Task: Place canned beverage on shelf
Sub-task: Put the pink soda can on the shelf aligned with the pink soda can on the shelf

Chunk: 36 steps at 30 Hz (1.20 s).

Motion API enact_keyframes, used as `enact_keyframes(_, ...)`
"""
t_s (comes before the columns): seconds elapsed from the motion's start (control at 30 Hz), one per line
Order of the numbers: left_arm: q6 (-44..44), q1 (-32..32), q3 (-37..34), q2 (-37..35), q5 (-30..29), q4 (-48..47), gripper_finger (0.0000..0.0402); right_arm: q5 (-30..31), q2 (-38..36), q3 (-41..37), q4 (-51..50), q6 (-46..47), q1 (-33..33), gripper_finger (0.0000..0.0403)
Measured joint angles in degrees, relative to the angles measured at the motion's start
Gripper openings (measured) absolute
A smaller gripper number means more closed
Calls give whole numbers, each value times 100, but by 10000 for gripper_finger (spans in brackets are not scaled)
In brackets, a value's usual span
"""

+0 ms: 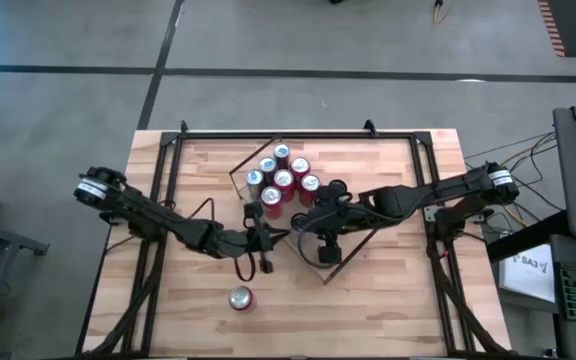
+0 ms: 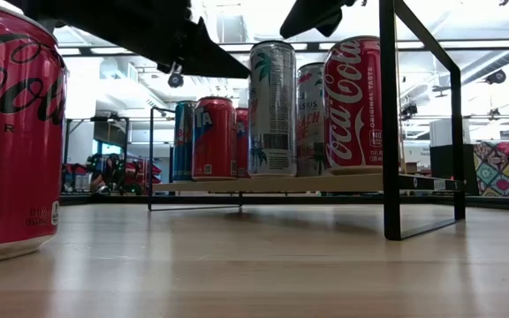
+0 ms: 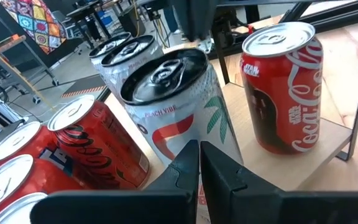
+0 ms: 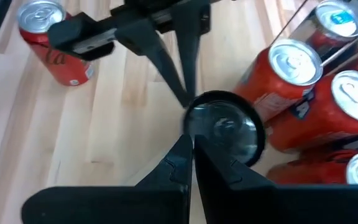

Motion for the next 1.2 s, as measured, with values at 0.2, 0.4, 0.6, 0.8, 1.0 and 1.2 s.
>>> enact_keyframes(0.2, 2, 24, 16, 193, 0, 188, 0, 5, 0, 0, -99, 177, 58, 9)
enact_keyframes(0.4, 2, 25, 76, 280, 2, 192, 0, 51, 5, -24, -153, 171, 49, 9)
enact_keyframes(0.6, 2, 25, 76, 282, 2, 188, 0, 62, 42, -24, -172, 23, 14, 9)
enact_keyframes(0.8, 0, 25, 76, 282, 6, 188, 0, 353, 44, -28, -190, -124, 1, 9)
enact_keyframes(1.0, 0, 25, 76, 282, 11, 186, 0, 370, 40, -33, -197, -173, -1, 9)
enact_keyframes(1.2, 98, 13, 76, 206, -55, 158, 0, 372, -14, 82, -170, -123, -1, 9)
